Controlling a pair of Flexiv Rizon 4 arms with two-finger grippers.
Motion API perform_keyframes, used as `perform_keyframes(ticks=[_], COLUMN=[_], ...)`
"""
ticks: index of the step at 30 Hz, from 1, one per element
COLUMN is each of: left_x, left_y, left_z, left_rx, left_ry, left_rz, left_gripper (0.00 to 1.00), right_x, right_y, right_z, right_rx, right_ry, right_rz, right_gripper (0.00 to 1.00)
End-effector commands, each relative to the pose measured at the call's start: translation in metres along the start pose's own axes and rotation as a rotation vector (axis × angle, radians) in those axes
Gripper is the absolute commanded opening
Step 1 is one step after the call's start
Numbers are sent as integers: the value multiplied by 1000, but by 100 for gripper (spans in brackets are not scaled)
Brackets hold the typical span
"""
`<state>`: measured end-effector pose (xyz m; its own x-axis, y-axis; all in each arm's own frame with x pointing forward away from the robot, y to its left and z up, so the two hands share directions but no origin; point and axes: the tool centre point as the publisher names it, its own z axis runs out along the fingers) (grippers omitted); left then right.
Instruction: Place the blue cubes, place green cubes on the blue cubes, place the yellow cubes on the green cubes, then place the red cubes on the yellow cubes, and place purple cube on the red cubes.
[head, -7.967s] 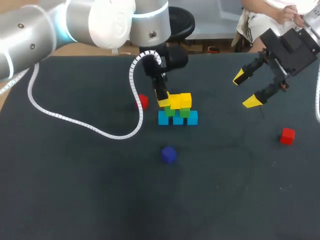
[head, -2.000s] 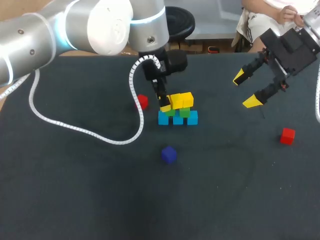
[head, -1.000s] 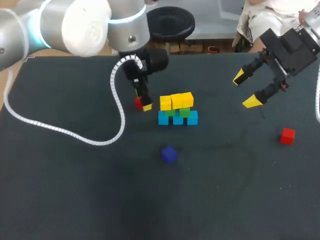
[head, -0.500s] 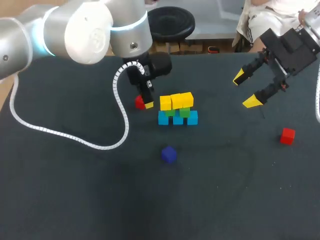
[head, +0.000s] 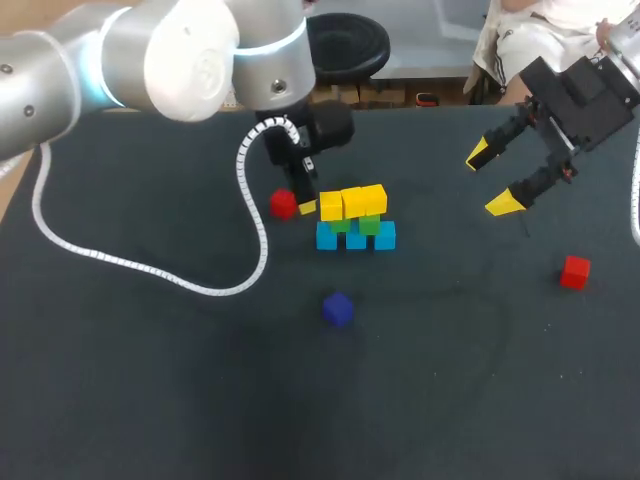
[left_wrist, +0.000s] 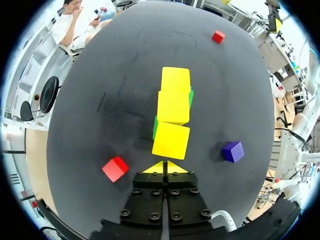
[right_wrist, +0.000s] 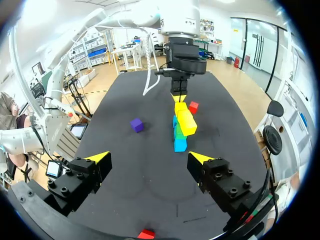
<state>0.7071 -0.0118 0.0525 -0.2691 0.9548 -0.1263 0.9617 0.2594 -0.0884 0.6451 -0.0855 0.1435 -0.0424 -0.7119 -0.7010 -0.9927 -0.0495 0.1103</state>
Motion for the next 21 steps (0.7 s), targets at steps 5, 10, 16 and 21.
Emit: perform_keyframes(ticks=[5, 10, 16, 21], left_x=[-5, -8, -8, -6], left_y=[2, 0, 0, -1], left_z=[-1, 1, 1, 0], left_rx=[9, 15, 18, 16], left_ry=[6, 1, -6, -4], left_rz=[6, 8, 7, 3], left_gripper=[0, 0, 0, 0], right_x=[0, 0, 0, 0], right_y=[0, 0, 0, 0], right_z=[0, 0, 0, 0], right_rx=[0, 0, 0, 0], right_ry=[-1, -1, -1, -1], right_rz=[-1, -1, -1, -1], right_gripper=[100, 100, 100, 100])
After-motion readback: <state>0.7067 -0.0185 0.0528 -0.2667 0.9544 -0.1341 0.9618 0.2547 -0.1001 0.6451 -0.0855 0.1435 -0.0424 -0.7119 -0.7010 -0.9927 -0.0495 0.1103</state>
